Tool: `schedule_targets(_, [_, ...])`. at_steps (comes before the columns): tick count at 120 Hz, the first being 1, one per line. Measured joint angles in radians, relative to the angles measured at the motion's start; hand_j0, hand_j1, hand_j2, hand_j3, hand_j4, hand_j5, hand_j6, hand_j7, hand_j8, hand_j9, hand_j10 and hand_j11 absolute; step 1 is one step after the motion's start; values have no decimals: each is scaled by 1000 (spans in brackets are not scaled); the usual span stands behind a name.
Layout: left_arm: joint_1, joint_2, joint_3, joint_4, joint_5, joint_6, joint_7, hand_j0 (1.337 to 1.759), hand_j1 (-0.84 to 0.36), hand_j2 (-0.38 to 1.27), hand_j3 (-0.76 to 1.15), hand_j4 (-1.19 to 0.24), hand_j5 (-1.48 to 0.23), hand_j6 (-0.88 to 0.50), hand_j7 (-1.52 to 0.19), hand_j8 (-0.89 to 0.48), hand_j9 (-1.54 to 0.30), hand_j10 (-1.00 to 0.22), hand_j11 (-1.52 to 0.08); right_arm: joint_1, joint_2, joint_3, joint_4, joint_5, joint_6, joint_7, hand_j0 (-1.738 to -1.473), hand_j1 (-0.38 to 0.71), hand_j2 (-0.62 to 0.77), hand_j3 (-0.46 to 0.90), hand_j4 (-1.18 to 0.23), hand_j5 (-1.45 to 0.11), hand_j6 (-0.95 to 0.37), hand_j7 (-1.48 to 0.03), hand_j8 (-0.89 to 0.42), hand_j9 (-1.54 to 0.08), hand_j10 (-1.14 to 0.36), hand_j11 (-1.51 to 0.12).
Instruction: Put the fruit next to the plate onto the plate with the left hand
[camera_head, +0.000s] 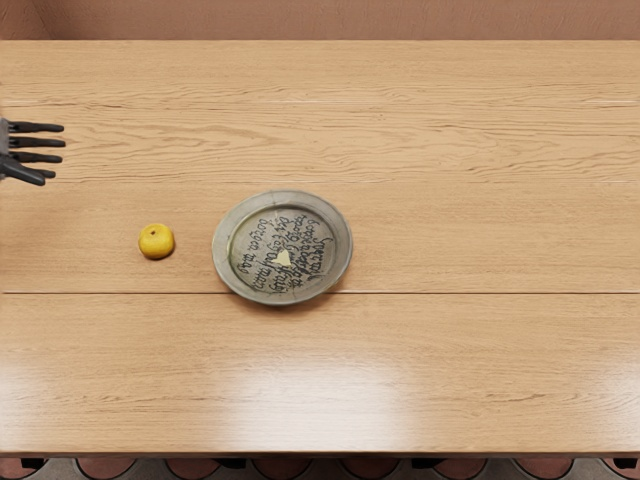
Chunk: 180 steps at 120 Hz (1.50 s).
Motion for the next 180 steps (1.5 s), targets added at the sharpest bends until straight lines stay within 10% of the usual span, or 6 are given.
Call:
schedule_targets(22, [1, -3, 4, -2, 5, 0, 8, 1658, 349, -1, 0, 1, 0, 1, 0, 1, 0, 1, 0, 0, 0, 0, 2, 2, 0, 0, -1658, -349, 0, 0, 0, 0, 0, 0, 0, 0, 0, 0])
schedule_targets(50, [-195, -95, 8, -30, 243, 0, 65, 1658, 349, -1, 0, -1, 0, 0, 0, 0, 0, 0, 0, 1, 0, 0, 3, 2, 0, 0, -1658, -349, 0, 0, 0, 0, 0, 0, 0, 0, 0, 0])
schedule_targets(88, [-248, -120, 8, -356, 538, 0, 74, 1658, 349, 0, 0, -2, 0, -3, 0, -2, 0, -2, 0, 6, 0, 0, 3, 2, 0, 0, -1658, -349, 0, 0, 0, 0, 0, 0, 0, 0, 0, 0])
schedule_targets(133, [-119, -142, 8, -590, 789, 0, 75, 1658, 332, 3, 0, -18, -19, -19, -19, -18, -19, -17, -19, 7, 0, 0, 3, 2, 0, 0, -1658, -349, 0, 0, 0, 0, 0, 0, 0, 0, 0, 0])
schedule_targets(180, [-60, -151, 2, -626, 969, 218, 75, 1658, 324, 5, 0, -26, -29, -27, -29, -27, -29, -25, -29, 8, 0, 0, 3, 2, 0, 0, -1658, -349, 0, 0, 0, 0, 0, 0, 0, 0, 0, 0])
